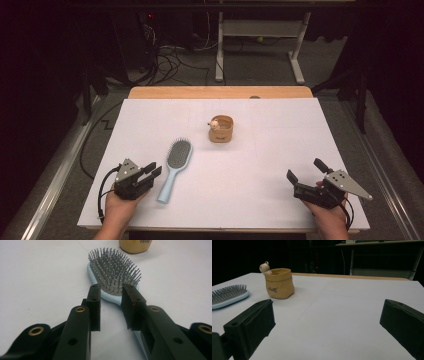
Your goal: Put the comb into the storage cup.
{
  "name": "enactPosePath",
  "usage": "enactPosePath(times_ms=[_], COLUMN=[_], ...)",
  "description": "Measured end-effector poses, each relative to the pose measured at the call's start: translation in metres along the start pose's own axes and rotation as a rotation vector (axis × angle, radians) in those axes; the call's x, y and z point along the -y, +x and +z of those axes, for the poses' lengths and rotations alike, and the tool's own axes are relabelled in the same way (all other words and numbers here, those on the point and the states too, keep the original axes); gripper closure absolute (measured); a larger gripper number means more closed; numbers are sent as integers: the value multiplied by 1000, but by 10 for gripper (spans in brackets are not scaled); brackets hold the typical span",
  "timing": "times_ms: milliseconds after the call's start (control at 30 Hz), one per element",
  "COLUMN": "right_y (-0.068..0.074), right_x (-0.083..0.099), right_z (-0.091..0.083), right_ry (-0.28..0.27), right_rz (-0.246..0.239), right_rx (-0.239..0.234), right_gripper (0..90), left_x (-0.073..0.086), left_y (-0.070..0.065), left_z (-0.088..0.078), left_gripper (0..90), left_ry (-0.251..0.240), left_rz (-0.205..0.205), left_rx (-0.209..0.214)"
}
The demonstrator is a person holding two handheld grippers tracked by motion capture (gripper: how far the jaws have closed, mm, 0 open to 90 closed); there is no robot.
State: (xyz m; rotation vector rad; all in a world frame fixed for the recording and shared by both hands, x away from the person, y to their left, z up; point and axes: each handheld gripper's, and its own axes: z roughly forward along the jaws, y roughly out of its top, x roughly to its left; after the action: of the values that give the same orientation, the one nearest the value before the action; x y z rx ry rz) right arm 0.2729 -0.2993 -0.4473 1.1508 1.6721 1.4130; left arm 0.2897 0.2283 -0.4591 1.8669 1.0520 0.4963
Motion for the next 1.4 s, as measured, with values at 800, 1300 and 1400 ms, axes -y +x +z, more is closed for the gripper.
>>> enactPosePath(times_ms=[800, 1300, 1400], right_y=[-1, -1, -1], right_x=[0, 0, 0], right_z=[0, 0, -1], right_ry=[2, -1, -3], right_rz=[3, 6, 7], right_rx=[3, 3, 4], right_gripper=[3, 3, 3], left_x=[4, 3, 4], left_y=[-61, -35, -27], left_z=[25, 7, 3], left_gripper=[900, 900, 885], left_ry=[306, 159, 97], left_rz=[236, 160, 126], left_rx=[71, 73, 57])
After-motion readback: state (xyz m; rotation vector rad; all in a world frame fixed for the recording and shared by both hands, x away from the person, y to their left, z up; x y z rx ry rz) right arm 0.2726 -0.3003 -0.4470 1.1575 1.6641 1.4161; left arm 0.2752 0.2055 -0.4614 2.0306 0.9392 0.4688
